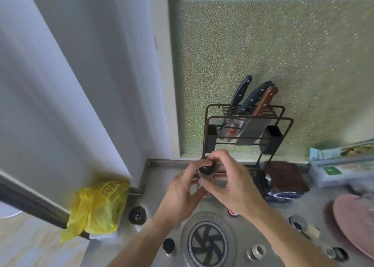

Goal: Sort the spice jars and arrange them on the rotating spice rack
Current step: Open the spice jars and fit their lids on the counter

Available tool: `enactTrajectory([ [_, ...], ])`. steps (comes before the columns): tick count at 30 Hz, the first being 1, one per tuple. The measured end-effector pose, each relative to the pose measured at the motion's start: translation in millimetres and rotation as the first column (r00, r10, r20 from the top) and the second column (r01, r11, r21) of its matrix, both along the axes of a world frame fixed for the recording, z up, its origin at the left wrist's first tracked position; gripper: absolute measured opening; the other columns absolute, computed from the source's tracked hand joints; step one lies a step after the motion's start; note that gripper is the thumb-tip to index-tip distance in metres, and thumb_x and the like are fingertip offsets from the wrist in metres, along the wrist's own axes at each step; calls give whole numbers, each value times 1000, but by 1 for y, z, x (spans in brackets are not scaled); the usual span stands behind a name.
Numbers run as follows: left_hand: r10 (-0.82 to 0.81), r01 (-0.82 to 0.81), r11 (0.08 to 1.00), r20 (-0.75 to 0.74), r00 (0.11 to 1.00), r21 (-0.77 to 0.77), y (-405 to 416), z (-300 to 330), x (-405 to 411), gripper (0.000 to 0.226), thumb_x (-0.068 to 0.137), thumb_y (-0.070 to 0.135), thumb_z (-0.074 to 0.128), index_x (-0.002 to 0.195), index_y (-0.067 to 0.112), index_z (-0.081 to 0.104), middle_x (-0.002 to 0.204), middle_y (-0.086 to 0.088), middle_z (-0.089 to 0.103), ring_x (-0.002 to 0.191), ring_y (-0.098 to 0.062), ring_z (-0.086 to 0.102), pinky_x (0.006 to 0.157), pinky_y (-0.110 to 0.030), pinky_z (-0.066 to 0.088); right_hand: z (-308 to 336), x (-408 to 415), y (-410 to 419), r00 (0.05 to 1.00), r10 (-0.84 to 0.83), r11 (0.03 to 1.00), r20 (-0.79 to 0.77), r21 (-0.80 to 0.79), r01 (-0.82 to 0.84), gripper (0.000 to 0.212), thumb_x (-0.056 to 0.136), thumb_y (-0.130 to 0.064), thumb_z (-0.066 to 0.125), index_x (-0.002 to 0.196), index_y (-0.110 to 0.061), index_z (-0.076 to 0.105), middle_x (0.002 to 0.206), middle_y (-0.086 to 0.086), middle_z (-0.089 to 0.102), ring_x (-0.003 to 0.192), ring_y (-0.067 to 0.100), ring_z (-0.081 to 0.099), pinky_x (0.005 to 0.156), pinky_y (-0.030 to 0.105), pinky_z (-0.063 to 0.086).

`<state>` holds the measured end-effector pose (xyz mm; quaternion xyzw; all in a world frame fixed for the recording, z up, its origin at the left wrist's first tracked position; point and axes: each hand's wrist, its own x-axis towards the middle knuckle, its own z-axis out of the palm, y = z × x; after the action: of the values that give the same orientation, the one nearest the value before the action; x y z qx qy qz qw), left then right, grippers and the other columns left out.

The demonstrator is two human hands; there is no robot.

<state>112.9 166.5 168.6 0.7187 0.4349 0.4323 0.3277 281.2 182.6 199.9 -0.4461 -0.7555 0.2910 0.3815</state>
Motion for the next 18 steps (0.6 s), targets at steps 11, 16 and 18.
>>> enactTrajectory([
  [11, 106, -114, 990, -101, 989, -83, -31, -32, 13, 69, 84, 20, 78, 136, 30, 34, 113, 20, 72, 100, -5, 71, 87, -36, 57, 8, 28, -13, 870, 73, 997, 487, -3, -82, 36, 79, -39, 76, 112, -33, 61, 102, -17, 52, 88, 3, 56, 83, 30, 52],
  [16, 146, -160, 981, -115, 982, -114, -42, -57, 15, 49, 78, 24, 82, 120, 27, 56, 107, 17, 74, 100, 2, 69, 87, -32, 57, -9, 31, -22, 841, 172, 985, 513, -76, -155, 37, 78, -25, 79, 107, -33, 58, 106, -17, 49, 83, 3, 54, 79, 28, 51],
  [18, 132, -146, 978, -100, 986, -152, -45, -64, 14, 47, 77, 22, 82, 118, 24, 61, 106, 15, 74, 101, 4, 68, 91, -29, 57, -13, 32, -26, 812, 222, 974, 540, -92, -205, 41, 78, -15, 78, 107, -33, 56, 108, -16, 49, 81, 2, 52, 76, 25, 50],
])
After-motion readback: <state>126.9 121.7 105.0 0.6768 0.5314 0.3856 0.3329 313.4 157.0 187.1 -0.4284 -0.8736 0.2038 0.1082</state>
